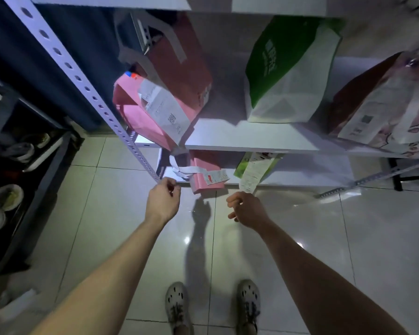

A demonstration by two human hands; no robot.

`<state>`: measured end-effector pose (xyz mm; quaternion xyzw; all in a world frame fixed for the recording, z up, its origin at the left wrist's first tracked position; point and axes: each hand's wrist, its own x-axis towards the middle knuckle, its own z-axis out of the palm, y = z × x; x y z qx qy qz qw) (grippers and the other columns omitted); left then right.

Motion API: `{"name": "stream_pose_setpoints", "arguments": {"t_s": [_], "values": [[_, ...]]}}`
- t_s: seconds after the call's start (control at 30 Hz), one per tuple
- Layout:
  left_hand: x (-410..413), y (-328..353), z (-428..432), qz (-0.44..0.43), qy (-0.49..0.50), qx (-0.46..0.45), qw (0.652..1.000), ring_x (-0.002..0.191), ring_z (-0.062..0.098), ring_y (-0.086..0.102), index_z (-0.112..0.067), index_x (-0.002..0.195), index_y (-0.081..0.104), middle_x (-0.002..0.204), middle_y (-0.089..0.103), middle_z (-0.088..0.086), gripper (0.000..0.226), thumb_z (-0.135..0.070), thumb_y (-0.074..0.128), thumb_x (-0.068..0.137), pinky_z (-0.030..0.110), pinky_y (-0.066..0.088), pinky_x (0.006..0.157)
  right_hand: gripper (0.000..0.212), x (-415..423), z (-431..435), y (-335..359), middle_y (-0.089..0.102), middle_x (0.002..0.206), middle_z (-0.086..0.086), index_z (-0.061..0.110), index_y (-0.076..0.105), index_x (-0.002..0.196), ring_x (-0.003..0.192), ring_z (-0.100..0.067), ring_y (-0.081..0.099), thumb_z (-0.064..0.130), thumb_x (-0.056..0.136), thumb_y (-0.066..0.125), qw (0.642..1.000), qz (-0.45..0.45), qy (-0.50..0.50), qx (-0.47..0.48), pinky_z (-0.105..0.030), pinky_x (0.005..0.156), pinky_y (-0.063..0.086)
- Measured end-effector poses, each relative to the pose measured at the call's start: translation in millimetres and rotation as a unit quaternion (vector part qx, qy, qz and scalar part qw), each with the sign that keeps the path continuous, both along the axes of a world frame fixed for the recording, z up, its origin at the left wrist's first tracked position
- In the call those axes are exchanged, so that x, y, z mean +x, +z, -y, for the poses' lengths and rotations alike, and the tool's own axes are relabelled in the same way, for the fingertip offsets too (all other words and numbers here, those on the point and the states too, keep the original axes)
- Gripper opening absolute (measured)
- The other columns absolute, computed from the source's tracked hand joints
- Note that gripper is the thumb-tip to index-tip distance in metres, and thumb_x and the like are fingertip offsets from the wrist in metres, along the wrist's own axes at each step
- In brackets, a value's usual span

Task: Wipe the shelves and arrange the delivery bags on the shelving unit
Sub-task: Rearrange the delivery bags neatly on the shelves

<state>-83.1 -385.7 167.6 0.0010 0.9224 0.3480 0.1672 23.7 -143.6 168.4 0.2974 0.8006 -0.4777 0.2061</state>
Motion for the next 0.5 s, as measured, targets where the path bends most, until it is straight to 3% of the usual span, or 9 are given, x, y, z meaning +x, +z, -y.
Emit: {"name": "stream_pose_setpoints", "arguments": {"t_s": [0.13,0.27,0.4,0.5], "values": [[20.3,-40.2,-37.4,0.054,0.023,-0.046,0.997,0.111,0.032,0.072,-0.015,0.129,0.066,0.122,0.077,0.007,0.041,-0.047,0.065,0.103,0.044,0.056,0.098,0.030,9.7,-27.5,-39.4,0.079,0.098,0.008,0.029,0.072,0.090,0.085,-0.021,0.079,0.021,0.069,0.053,0.999,0.003,0.050,0.006,-0.050,0.086,0.062],[11.2,-74.0,-76.8,0.078,0.074,-0.055,0.993,0.122,0.036,0.068,-0.015,0.138,0.063,0.136,0.071,0.009,0.066,-0.067,0.062,0.098,0.045,0.054,0.098,0.031,15.2,-49.9,-69.9,0.079,0.092,0.005,0.023,0.073,0.097,0.068,-0.013,0.078,0.020,0.082,0.046,0.997,-0.006,0.072,0.006,-0.046,0.082,0.064],[-13.1,-126.5,-98.1,0.100,0.120,-0.080,0.985,0.092,0.038,0.075,-0.018,0.119,0.062,0.115,0.075,0.009,0.067,-0.077,0.056,0.089,0.049,0.062,0.088,0.032,18.0,-63.0,-93.5,0.076,0.098,0.009,0.023,0.073,0.096,0.066,-0.012,0.078,0.008,0.093,0.045,0.999,-0.005,0.052,0.001,-0.040,0.080,0.064],[-23.0,-144.9,-107.5,0.102,0.130,-0.090,0.982,0.081,0.037,0.075,-0.014,0.108,0.069,0.097,0.077,0.013,0.052,-0.062,0.055,0.095,0.050,0.064,0.084,0.033,22.9,-67.5,-111.3,0.075,0.100,0.009,0.021,0.073,0.099,0.066,-0.010,0.077,0.007,0.095,0.044,0.999,-0.005,0.050,0.003,-0.038,0.080,0.064]]}}
